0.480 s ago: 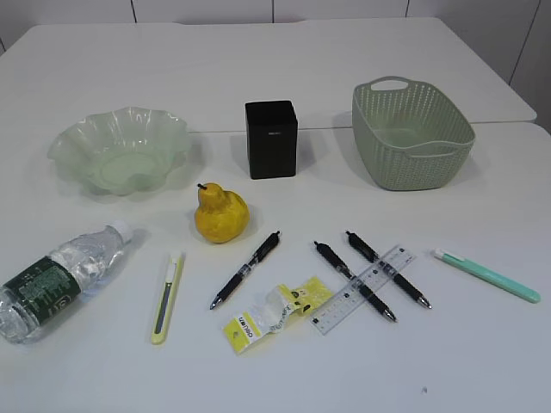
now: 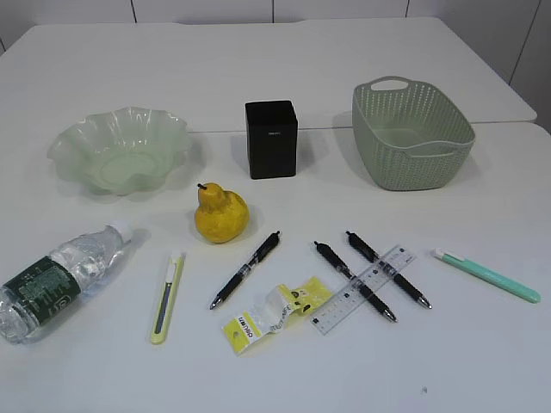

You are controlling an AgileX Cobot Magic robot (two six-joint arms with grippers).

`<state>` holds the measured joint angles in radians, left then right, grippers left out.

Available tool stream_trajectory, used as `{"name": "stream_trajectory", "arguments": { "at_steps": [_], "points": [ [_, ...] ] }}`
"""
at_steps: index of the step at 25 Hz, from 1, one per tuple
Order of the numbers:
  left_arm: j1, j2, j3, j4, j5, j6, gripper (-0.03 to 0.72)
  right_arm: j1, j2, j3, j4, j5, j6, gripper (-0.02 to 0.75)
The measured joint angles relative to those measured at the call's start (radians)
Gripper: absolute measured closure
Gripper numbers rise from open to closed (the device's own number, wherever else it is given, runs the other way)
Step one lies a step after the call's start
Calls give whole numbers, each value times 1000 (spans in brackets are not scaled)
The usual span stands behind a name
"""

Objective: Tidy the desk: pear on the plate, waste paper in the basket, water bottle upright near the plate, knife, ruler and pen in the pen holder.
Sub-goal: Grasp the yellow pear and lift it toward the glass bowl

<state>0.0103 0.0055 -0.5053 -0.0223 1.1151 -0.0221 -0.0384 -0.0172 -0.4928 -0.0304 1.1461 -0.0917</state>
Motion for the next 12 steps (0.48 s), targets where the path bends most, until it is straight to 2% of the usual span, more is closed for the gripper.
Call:
{"name": "stream_trajectory", "arguments": {
  "at_steps": [12],
  "points": [
    [0,0,0,0,0,0,450,0,0,0,0,0,0,425]
  ]
}}
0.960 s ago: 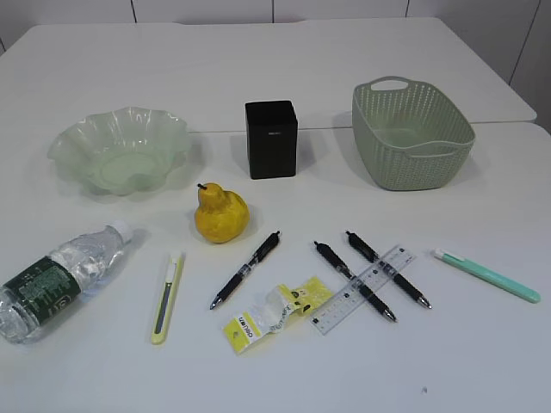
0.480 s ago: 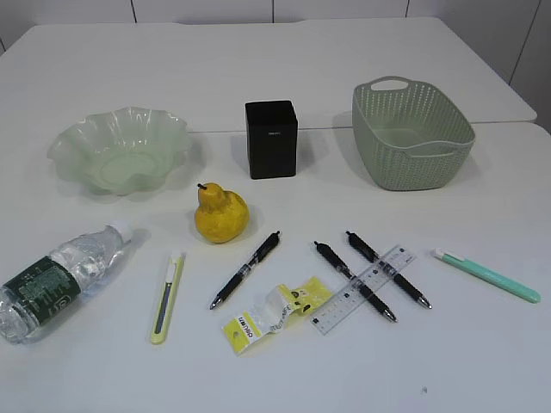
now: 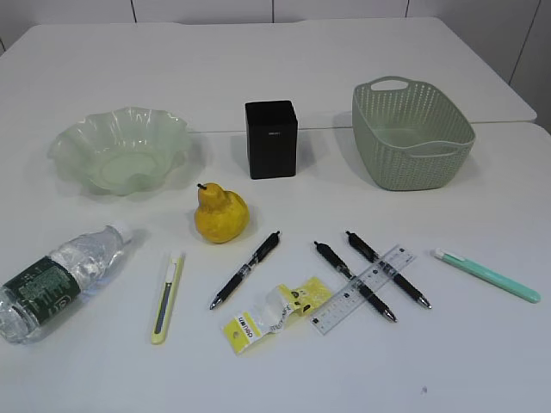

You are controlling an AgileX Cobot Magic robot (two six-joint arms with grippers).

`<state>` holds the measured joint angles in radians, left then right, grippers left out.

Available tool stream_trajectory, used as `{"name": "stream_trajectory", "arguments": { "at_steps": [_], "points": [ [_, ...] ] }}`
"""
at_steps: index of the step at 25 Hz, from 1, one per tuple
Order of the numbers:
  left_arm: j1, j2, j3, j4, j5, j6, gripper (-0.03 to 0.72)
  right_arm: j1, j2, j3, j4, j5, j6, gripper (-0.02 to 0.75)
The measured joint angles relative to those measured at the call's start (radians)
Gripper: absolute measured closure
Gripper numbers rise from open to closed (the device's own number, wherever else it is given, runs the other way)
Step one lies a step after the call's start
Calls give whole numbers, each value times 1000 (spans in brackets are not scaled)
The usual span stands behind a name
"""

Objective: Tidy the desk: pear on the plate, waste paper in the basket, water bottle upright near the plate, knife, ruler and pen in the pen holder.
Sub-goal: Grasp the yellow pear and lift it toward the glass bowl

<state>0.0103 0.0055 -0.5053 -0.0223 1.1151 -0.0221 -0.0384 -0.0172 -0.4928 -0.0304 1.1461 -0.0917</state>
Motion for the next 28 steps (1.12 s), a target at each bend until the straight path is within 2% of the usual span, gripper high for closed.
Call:
{"name": "stream_trajectory", "arguments": {
  "at_steps": [28],
  "points": [
    [0,0,0,0,0,0,450,0,0,0,0,0,0,425]
  ]
}}
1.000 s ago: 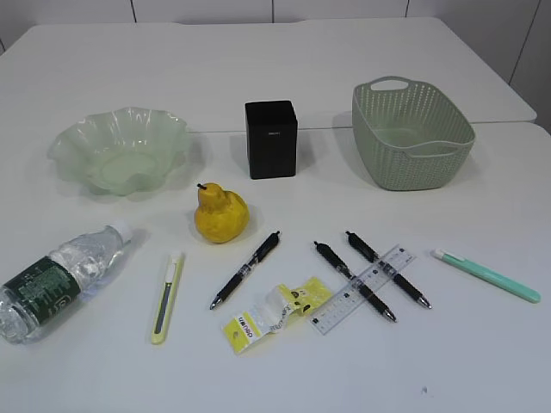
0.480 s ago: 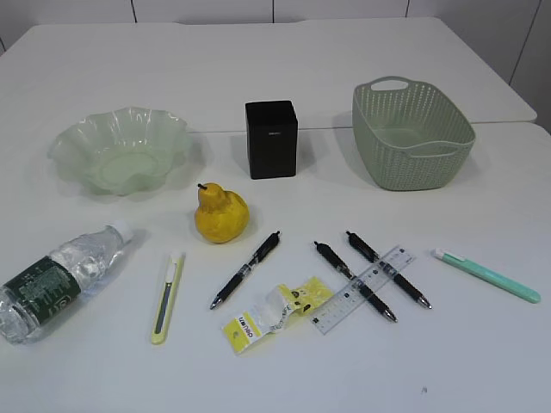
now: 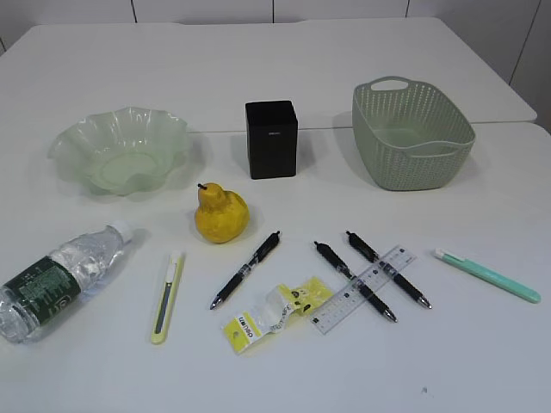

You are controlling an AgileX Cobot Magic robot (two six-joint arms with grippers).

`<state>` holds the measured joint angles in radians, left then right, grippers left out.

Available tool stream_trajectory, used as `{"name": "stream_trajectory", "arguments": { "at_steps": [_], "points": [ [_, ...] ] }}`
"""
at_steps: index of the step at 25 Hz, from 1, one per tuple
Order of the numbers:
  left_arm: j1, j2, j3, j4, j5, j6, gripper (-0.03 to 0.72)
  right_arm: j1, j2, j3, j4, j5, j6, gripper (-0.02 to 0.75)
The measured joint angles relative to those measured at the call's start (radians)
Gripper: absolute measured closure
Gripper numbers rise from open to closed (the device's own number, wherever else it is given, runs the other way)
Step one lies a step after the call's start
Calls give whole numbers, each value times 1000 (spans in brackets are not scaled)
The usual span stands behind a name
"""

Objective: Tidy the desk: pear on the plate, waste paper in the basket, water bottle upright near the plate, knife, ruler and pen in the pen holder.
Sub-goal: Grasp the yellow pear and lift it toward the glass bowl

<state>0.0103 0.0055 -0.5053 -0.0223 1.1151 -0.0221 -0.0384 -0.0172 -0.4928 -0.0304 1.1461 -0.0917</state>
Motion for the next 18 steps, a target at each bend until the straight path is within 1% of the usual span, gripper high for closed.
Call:
{"name": "stream_trajectory", "arguments": {
  "at_steps": [8,15,18],
  "points": [
    [-45,0,-7,-24,-25,0,449,7,0,0,2,0,1,425],
    [-51,0,-16,-78,-123,12,449,17,0,-2,2,-8,1,425],
    [-51,4,-16,-86,-165,48,449,17,0,-16,22,-55,1,425]
  ]
}}
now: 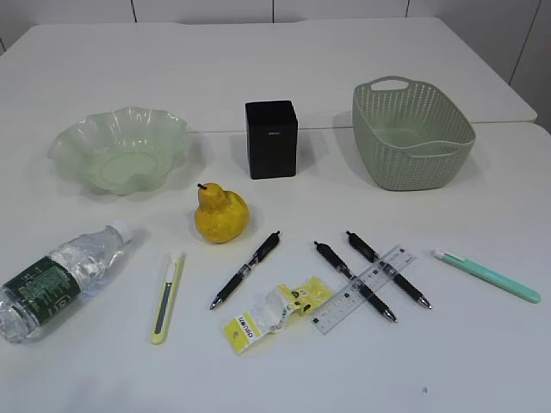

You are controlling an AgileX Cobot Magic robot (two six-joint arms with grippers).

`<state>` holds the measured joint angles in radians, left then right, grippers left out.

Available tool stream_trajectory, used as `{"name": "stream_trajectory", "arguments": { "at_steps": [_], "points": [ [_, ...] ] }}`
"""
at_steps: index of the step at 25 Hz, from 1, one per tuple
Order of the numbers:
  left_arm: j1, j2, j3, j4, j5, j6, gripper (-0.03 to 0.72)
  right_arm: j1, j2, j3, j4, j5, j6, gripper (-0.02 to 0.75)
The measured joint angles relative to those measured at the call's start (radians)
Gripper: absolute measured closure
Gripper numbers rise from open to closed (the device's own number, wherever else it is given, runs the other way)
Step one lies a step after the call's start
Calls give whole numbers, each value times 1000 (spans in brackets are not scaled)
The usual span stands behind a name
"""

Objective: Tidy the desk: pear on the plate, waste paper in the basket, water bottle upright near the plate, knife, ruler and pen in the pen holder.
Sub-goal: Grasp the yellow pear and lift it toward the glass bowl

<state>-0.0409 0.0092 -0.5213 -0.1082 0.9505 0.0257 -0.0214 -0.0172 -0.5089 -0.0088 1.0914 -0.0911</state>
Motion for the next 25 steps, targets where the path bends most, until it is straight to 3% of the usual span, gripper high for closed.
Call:
{"name": "stream_trajectory", "arguments": {
  "at_steps": [6,17,25],
  "points": [
    [0,68,0,-72,-110,67,449,0,0,-2,65,-149,0,425],
    [0,256,-9,-244,-183,181,447,0,24,-2,48,-143,0,425],
    [-4,488,-133,-399,-185,326,444,0,60,-2,33,-143,0,425]
  ]
}}
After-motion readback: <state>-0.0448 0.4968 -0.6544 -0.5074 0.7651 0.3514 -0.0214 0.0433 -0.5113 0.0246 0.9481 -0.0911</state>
